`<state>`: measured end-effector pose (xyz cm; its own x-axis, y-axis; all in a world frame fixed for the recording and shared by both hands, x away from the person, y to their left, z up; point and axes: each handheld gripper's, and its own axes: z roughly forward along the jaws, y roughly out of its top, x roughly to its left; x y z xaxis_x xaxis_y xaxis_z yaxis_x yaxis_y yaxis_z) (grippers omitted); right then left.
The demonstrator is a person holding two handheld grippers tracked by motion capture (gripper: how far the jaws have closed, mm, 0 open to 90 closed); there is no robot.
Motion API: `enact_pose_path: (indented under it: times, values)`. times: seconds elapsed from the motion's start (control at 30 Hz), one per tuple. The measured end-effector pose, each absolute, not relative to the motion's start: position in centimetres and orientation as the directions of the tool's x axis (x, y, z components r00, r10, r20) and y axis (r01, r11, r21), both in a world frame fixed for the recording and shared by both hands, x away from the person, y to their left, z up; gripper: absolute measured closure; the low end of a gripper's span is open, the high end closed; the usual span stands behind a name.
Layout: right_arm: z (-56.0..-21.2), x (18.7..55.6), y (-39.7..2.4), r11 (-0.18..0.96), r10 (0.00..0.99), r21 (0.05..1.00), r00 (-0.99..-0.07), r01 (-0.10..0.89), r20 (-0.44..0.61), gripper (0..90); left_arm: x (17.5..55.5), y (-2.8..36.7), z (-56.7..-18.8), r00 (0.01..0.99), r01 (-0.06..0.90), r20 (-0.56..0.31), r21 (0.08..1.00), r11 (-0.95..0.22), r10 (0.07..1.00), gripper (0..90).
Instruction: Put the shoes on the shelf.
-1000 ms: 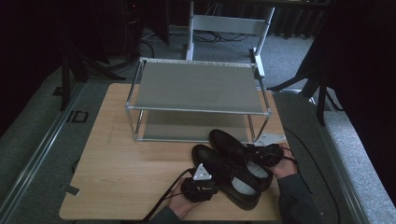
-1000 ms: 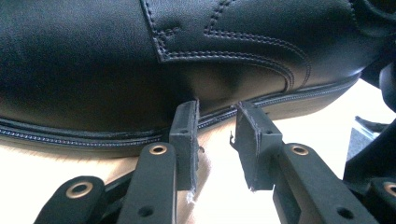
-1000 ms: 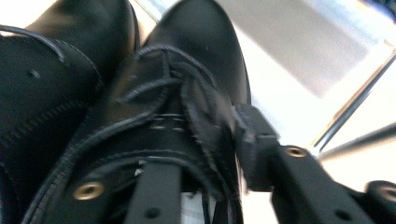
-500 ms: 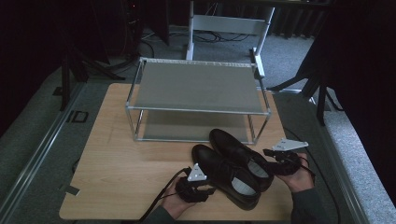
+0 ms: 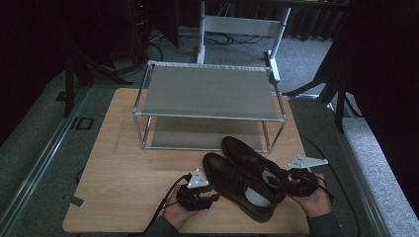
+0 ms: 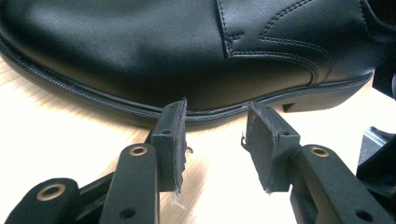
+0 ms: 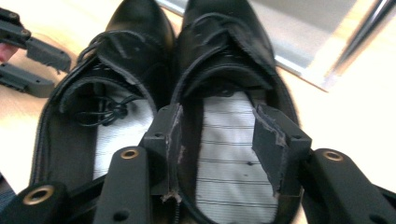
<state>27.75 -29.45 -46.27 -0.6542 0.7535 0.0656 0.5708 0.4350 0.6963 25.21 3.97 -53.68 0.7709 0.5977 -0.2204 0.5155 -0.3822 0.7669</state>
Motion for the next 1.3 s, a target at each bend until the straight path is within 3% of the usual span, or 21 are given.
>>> enact_pose_path:
  times: [0.3,1.3]
  values:
    - [-46.5,27.5,-28.2,0.466,0.741,0.671,-0.668,0.577,0.060,47.6,25.1,4.2,-53.8,0.769,0.520,-0.229,0.767,-0.376,0.597,58.0]
    - [-48.1,27.9,-26.2,0.637,0.716,0.403,-0.698,0.657,0.006,45.4,24.9,3.8,-53.9,0.773,0.519,-0.232,0.766,-0.378,0.590,57.9]
